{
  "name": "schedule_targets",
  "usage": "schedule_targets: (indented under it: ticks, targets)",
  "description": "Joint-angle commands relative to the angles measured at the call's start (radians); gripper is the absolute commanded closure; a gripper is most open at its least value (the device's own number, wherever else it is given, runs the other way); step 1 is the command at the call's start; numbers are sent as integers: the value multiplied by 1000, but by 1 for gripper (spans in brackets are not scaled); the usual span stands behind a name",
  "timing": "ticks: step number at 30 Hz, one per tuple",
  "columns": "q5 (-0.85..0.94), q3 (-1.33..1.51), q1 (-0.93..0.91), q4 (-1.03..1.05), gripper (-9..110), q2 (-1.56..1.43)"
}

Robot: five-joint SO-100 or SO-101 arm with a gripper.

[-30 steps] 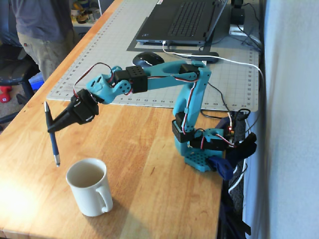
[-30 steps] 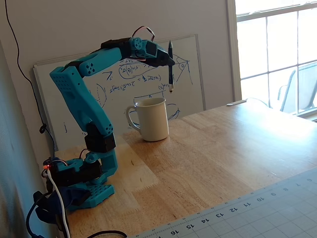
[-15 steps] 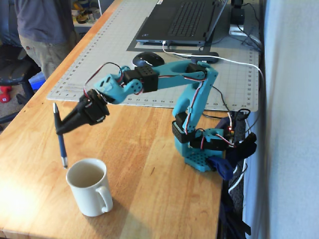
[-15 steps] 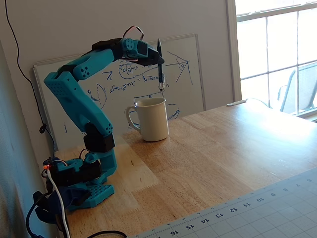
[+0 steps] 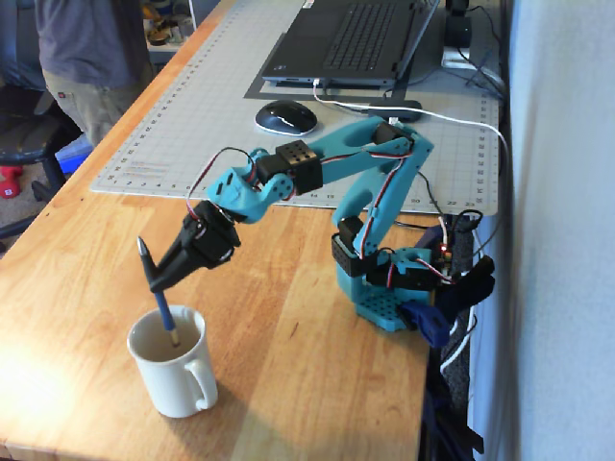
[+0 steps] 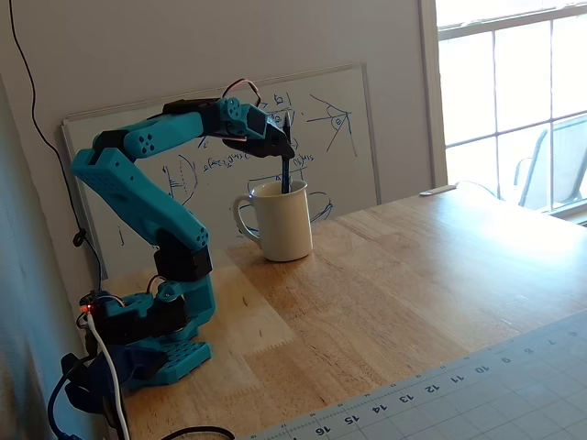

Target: Grasp a pen and put it in a mug.

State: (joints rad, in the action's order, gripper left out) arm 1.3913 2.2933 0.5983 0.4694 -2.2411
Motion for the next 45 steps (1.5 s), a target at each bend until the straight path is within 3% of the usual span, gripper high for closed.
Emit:
schedule_targets:
  ticks: [1, 5, 11, 15, 19, 29, 33, 36, 45]
  targets:
    - [6, 11, 18, -21, 101, -81]
    - [8, 25, 28, -21, 100, -120]
    - [-8, 17, 14, -21, 86, -141]
    - [-44, 23, 9, -21, 87, -207]
    - [-272, 29, -29, -21, 90, -279]
    - [-1158, 121, -167, -5, 91, -411]
    - [-1422, 219, -244, -3, 91, -492]
    - [-1488, 314, -281, -3, 94, -540]
    - [-1459, 592, -448, 81, 96, -727]
